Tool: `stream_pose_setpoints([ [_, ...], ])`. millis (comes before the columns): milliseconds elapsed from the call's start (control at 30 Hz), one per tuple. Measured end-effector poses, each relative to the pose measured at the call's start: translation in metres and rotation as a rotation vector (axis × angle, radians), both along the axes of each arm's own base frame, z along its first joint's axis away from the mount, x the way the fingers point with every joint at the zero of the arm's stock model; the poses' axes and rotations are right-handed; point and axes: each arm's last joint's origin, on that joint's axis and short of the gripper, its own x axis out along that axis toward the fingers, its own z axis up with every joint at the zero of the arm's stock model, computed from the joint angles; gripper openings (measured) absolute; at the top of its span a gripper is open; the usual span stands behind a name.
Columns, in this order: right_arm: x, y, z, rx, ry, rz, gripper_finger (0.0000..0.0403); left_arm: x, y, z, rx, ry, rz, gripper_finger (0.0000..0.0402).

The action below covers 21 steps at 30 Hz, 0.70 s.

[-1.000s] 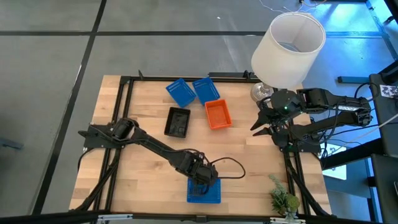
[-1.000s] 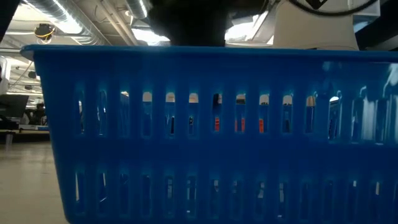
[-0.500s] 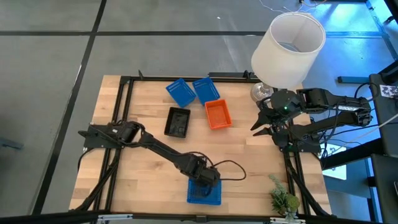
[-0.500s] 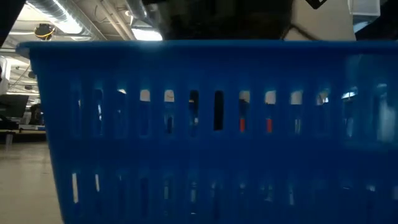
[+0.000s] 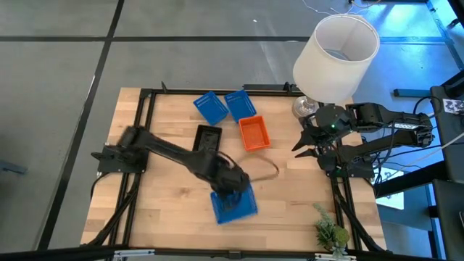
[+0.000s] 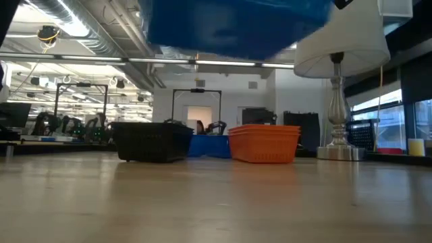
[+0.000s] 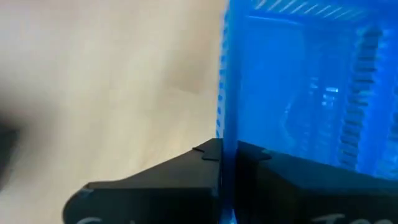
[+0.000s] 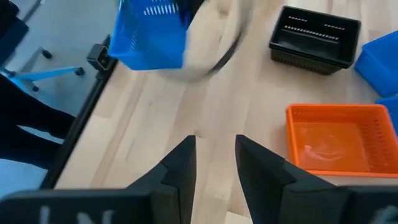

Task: Stack baskets by color
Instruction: Stack the bottom right blue basket bin on top of the left blue basket bin

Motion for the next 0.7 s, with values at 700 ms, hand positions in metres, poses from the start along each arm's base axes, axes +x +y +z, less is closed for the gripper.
stream_pose_setpoints([
  [700, 0.003, -0.01, 0.001, -0.258, -0.042, -0.223, 0.011, -0.096, 0.213, 0.102, 0.163, -0.181, 1.285, 0.0],
])
